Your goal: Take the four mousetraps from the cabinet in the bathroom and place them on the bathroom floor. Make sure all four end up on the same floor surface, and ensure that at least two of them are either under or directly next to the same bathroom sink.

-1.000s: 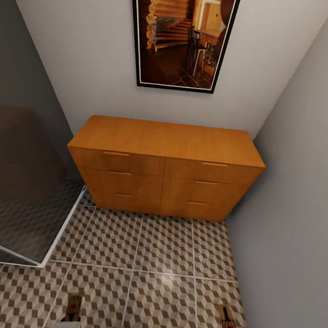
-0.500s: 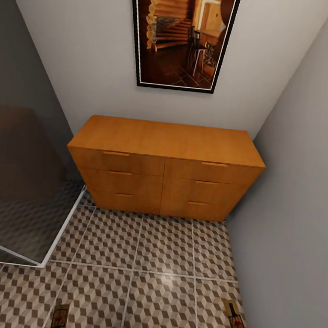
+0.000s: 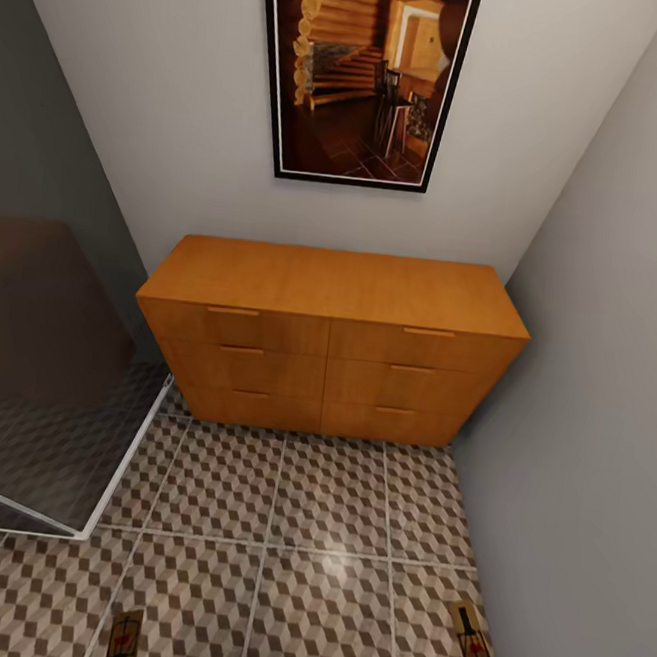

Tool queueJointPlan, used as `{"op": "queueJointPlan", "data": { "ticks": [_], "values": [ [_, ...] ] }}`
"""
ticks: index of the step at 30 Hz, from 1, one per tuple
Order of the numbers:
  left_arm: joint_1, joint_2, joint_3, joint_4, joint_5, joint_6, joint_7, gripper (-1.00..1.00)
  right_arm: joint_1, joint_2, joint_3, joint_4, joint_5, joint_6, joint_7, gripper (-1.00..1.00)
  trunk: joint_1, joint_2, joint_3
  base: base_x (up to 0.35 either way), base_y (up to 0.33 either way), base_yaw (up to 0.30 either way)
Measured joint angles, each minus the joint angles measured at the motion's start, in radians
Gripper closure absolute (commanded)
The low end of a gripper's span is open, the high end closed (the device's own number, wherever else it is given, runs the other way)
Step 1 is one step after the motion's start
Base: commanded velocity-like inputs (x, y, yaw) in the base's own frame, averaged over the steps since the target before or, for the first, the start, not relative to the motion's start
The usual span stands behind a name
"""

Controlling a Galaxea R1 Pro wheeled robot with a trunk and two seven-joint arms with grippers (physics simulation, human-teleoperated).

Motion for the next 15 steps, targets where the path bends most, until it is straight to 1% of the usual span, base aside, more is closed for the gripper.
{"op": "queueJointPlan", "data": {
  "ticks": [15],
  "values": [
    [0.000, -0.005, 0.000, 0.000, 0.000, 0.000, -0.001, 1.00, 0.000, 0.000, 0.000, 0.002, 0.000, 0.000, 0.000, 1.00, 0.000, 0.000, 0.025, 0.000, 0.000, 0.000]
  ]
}}
